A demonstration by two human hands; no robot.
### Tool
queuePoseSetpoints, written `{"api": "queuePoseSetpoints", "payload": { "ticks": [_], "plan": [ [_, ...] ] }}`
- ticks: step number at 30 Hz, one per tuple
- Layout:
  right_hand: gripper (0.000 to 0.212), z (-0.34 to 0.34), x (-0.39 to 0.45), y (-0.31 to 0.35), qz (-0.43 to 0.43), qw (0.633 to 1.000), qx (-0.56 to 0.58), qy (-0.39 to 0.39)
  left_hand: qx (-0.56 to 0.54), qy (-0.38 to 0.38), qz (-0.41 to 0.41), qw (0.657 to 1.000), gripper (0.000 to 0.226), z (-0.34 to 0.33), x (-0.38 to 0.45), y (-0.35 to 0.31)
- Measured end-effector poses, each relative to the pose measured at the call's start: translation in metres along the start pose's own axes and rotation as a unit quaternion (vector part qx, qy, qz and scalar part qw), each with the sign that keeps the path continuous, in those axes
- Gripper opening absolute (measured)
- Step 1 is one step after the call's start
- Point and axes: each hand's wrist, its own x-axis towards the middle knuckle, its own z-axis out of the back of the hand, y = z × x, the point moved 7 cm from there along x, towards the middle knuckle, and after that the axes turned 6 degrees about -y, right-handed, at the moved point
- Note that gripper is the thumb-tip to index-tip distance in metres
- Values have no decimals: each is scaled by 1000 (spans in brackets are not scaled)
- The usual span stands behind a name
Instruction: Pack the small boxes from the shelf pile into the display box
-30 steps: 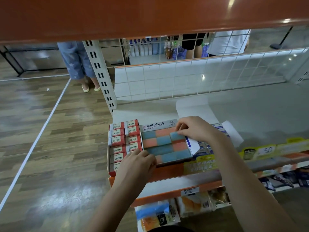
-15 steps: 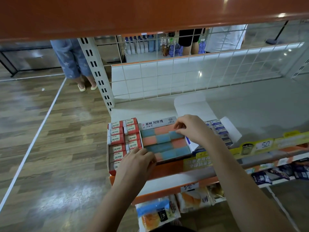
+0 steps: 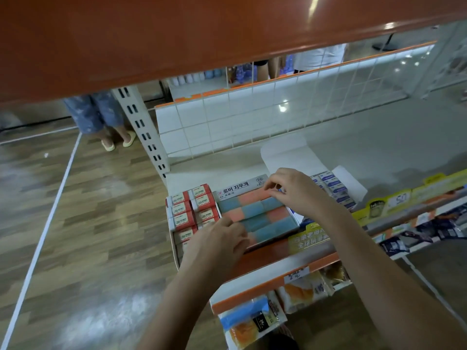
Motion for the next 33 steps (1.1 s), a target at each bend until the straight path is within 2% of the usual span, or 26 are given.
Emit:
{"api": "queuePoseSetpoints", "payload": {
  "ticks": [4,8,16,22,33],
  "plan": [
    [21,15,0,4,37,998,-37,-22,43,-22,-40,998,28,25,37,-15],
    [31,47,-6,-32,9,995,-101,-26,88,-49,-76,992,30,25,87,-57],
    [42,134,-68,-196,-143,975,-166,-23,114,-42,-160,980,41,-40,191,-214],
    [47,192,-129,-324,-248,954,-166,-38,81,-10,-173,981,50,-99,260,-337],
    [44,261,-169,-490,-329,933,-124,-74,75,23,-219,973,47,-177,382,-487]
  ]
}}
